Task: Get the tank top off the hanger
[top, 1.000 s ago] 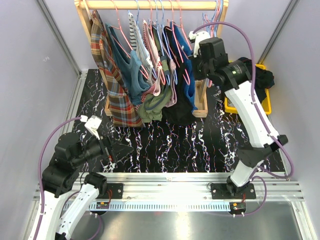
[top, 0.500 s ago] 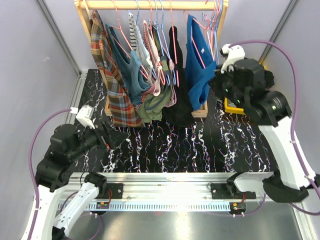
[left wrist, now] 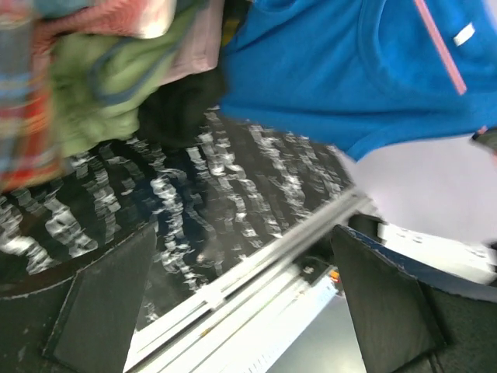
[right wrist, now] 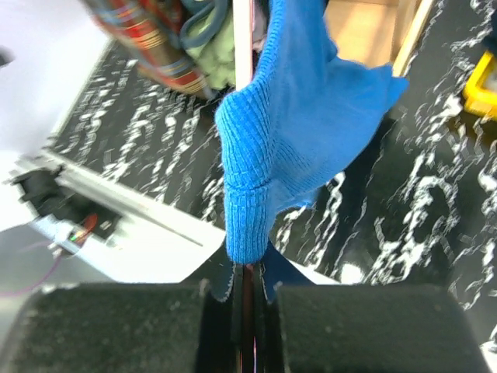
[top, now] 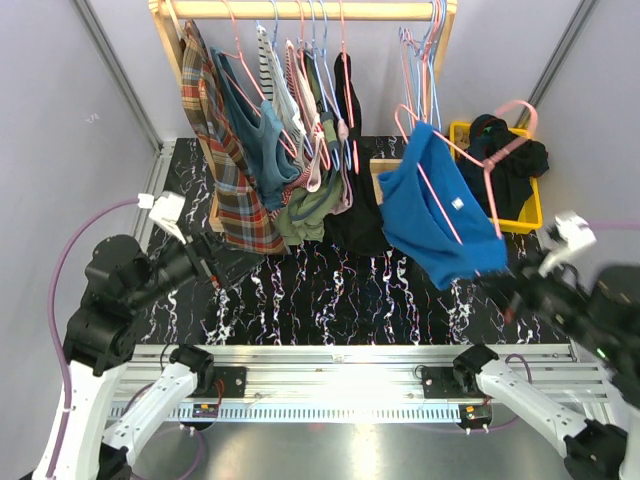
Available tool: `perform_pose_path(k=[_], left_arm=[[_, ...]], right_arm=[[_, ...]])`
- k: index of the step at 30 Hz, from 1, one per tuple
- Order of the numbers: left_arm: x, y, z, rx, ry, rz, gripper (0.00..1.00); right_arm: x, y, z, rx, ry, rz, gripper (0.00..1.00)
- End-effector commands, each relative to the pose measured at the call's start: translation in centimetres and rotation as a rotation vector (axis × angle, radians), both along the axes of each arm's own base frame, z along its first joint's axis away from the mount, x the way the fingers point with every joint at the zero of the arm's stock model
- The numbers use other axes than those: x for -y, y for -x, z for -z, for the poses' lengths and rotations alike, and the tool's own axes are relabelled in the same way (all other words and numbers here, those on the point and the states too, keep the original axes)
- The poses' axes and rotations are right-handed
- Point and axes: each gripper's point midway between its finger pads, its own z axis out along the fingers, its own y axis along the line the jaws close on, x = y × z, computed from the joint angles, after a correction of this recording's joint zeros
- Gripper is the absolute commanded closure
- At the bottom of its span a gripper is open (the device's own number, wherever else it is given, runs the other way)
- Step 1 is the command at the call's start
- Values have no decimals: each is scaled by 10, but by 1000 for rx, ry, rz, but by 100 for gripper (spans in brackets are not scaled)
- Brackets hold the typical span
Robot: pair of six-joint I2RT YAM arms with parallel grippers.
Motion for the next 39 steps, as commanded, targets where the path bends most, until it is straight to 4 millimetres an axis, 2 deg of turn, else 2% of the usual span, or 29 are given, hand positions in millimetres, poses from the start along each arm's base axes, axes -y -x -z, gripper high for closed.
perform_pose_path(k=[1,4,5,7,8,11,12,14,15,16,17,18,19,20,21,22,24,25,26,29,33,37,39], left_arm=[[32,19,-58,139,125,239,1],[44,35,-87,187,168,357,1],[43,43,-108,237,176,370,1],[47,48,-124,265,180,412,1],[47,60,-141,306,193,455,1],[58,67,-160,310,229,539,1],[59,70,-169,330,239,547,1],[74,72,-165,302,222,602,1],[80,65,-166,301,209,566,1],[103,73,-142,259,124,643,1],[114,73,-132,253,63,638,1],[116,58,-139,287,8,522,1],[140,72,-112,268,-122,599,1],[146,69,-108,270,-172,571,1],[144,62,-122,294,-180,506,1],[156,64,-110,278,-233,512,1],[155,47,-112,292,-264,406,1],[159,49,-112,305,-273,396,1],[156,41,-112,314,-289,338,1],[164,47,-114,350,-288,319,1],[170,45,-112,367,-328,243,1],[185,52,-114,392,-312,223,1],[190,45,-109,392,-333,177,1]], right_arm=[[5,43,-6,-20,-107,-51,100],[7,84,-11,-10,-177,-146,100],[5,97,-17,-2,-203,-191,100],[3,114,-17,-3,-222,-240,100],[-4,132,-20,-1,-250,-327,100],[-14,161,-21,-12,-295,-463,100],[-16,164,-18,-27,-296,-470,100],[-20,161,-6,-81,-280,-471,100],[-22,157,3,-116,-263,-450,100],[-22,155,8,-138,-250,-443,100],[-26,148,18,-185,-231,-435,100],[-28,146,21,-206,-231,-439,100],[-29,143,25,-225,-228,-433,100],[-29,139,31,-247,-220,-411,100],[-30,139,35,-267,-217,-411,100],[-30,140,38,-277,-222,-414,100],[-34,142,49,-336,-223,-432,100],[-35,143,52,-349,-226,-439,100],[-38,141,63,-403,-226,-445,100],[-44,140,83,-493,-232,-463,100],[-45,141,88,-505,-237,-474,100],[-47,140,97,-546,-235,-471,100],[-49,141,96,-551,-247,-490,100]])
